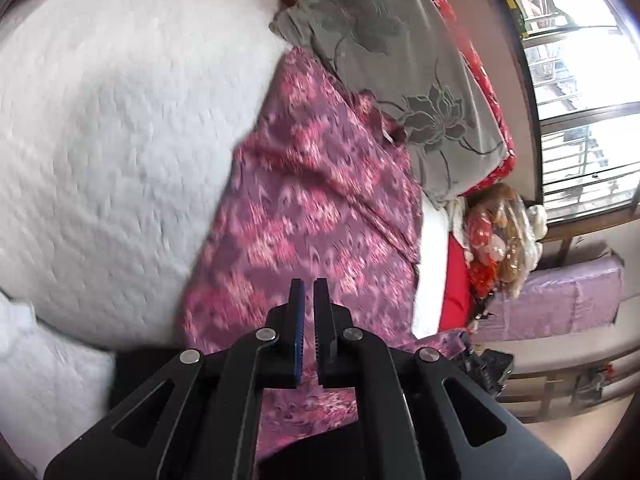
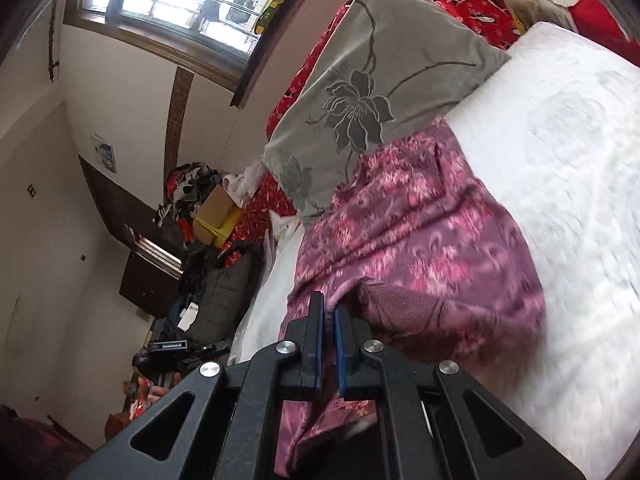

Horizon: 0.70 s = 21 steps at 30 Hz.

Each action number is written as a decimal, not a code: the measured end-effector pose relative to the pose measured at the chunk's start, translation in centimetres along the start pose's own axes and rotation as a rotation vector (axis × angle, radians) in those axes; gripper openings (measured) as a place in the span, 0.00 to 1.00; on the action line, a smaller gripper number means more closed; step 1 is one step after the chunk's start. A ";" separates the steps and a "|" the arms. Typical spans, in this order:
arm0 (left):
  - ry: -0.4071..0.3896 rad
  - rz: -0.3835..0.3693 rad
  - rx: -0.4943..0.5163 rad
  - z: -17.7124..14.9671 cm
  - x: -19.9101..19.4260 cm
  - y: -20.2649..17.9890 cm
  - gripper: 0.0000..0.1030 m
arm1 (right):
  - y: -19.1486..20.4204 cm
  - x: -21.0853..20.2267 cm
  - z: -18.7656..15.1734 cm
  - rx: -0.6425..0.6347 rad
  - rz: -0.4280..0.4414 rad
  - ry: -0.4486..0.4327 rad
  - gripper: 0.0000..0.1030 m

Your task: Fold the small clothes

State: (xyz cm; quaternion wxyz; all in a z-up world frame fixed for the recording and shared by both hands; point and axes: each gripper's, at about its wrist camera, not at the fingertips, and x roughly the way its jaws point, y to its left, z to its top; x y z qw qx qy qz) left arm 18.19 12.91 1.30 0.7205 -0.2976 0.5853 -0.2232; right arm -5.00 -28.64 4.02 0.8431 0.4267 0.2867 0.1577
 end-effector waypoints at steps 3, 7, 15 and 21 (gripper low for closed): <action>0.069 0.066 0.066 0.3 1.1 -0.5 0.03 | -0.8 1.9 1.6 0.013 -0.045 0.003 0.04; 0.190 0.198 0.216 -2.4 2.8 -0.8 0.28 | -2.2 3.0 2.0 0.047 -0.086 0.027 0.04; 0.447 0.294 0.294 -10.1 5.4 0.2 0.48 | -3.9 0.9 -0.6 0.078 -0.128 0.043 0.04; 0.523 0.373 0.333 -12.8 7.0 -0.7 0.53 | -3.8 -0.3 -1.7 0.089 -0.109 0.031 0.04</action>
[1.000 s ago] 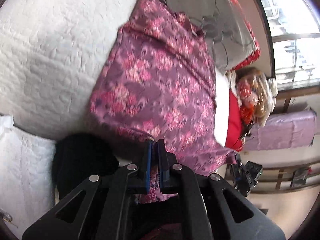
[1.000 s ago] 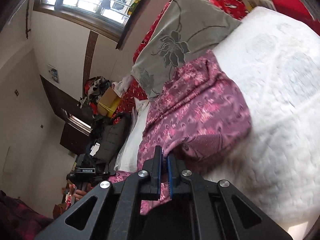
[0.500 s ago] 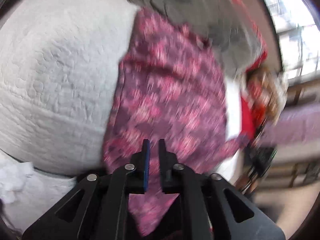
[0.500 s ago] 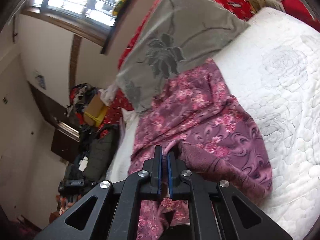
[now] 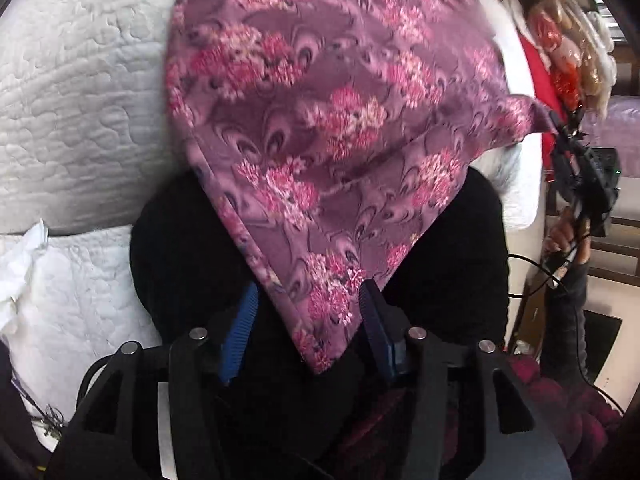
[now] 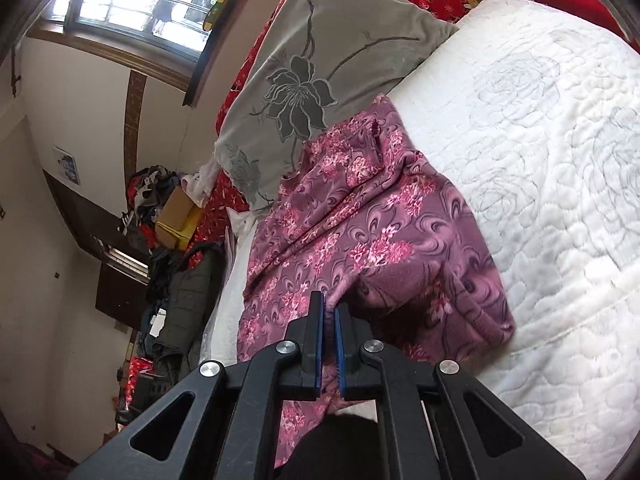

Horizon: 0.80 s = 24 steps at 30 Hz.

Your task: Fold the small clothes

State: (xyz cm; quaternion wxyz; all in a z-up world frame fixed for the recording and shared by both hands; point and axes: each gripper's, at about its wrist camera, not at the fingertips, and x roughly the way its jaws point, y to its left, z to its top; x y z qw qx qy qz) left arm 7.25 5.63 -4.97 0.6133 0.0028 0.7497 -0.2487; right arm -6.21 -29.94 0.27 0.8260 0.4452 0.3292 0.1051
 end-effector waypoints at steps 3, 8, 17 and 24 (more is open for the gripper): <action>0.014 0.024 0.016 -0.3 0.8 -1.3 0.57 | 0.2 -0.4 -0.4 -0.002 0.010 -0.005 0.05; -0.012 0.059 -0.038 -0.5 1.2 -1.6 0.42 | 0.2 -0.9 -0.8 0.003 0.022 -0.011 0.05; -0.096 -0.167 -0.202 -1.0 0.4 1.5 0.04 | 0.5 -1.5 -0.8 0.002 0.037 -0.017 0.05; -0.388 -0.355 -0.251 1.9 -7.6 4.1 0.04 | 1.8 -2.3 1.0 -0.010 0.075 -0.055 0.04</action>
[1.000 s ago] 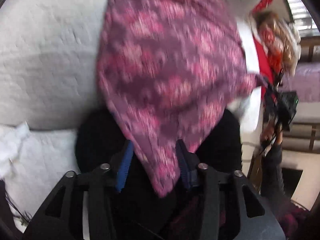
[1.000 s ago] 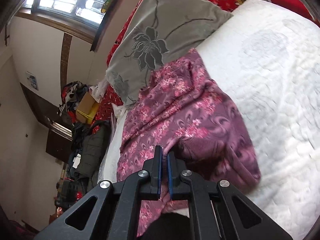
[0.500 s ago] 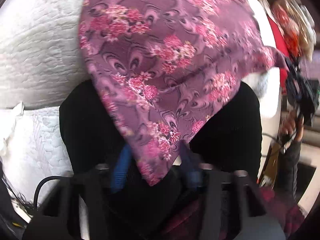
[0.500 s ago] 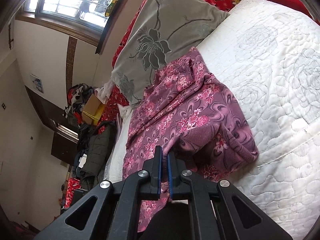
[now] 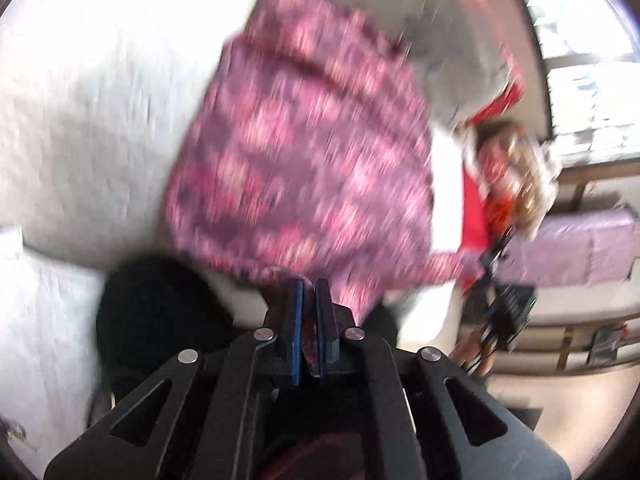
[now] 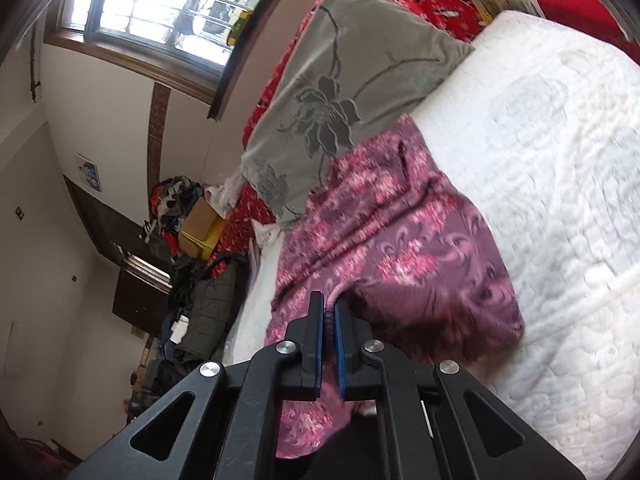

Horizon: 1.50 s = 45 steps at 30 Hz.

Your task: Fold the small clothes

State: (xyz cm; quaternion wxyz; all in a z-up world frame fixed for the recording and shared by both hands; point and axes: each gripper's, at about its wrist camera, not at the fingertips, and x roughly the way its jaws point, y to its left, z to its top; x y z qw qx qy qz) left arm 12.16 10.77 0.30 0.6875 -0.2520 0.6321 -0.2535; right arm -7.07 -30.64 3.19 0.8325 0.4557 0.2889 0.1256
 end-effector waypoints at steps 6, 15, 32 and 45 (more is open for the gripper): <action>-0.140 -0.056 -0.051 5.8 -1.1 0.4 0.00 | 1.1 1.6 2.9 0.002 0.021 -0.033 0.04; -0.169 -0.036 -0.069 13.2 0.2 1.5 0.01 | 1.0 7.8 8.6 0.004 -0.020 -0.027 0.04; 0.172 0.258 0.401 9.6 9.4 -0.9 0.53 | -2.5 8.2 7.2 -0.040 -0.362 0.098 0.15; 0.126 0.290 0.487 6.6 11.2 -2.8 0.49 | -0.6 17.4 4.2 -0.502 -0.650 0.364 0.36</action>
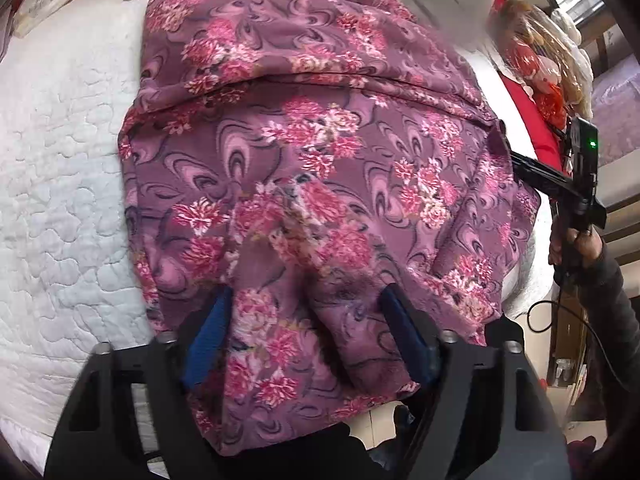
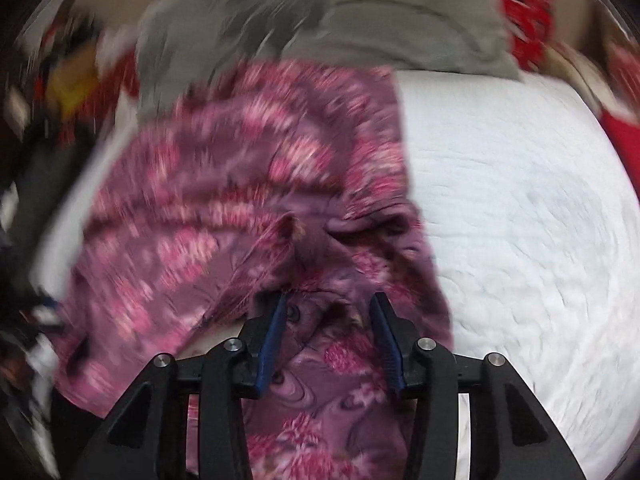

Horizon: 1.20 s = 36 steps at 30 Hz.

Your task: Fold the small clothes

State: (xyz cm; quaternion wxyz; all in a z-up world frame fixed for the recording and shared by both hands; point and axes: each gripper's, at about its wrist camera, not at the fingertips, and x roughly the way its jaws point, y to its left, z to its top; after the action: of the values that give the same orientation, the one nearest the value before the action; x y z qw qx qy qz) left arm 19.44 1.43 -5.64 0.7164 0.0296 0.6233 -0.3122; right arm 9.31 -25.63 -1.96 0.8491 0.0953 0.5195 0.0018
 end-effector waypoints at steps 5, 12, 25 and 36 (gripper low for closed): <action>-0.045 -0.019 -0.037 -0.3 -1.3 0.1 0.05 | 1.2 -1.9 -0.2 -0.047 0.033 -0.056 0.05; -0.240 -0.190 -0.232 0.5 -6.9 3.7 0.04 | -2.0 -8.9 -0.3 0.161 0.200 -0.258 0.05; -0.433 -0.179 -0.459 12.1 -8.7 11.8 0.03 | -6.8 -5.7 10.4 0.434 0.301 -0.413 0.05; -0.308 -0.228 -0.539 17.7 -2.1 17.2 0.04 | -10.8 3.6 13.0 0.575 0.188 -0.249 0.11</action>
State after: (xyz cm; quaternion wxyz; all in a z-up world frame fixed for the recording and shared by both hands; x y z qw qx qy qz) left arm 43.21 8.43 -5.74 0.7446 -0.2785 0.5673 -0.2149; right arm 21.43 -37.94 -1.20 0.8406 0.3782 0.3798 -0.0782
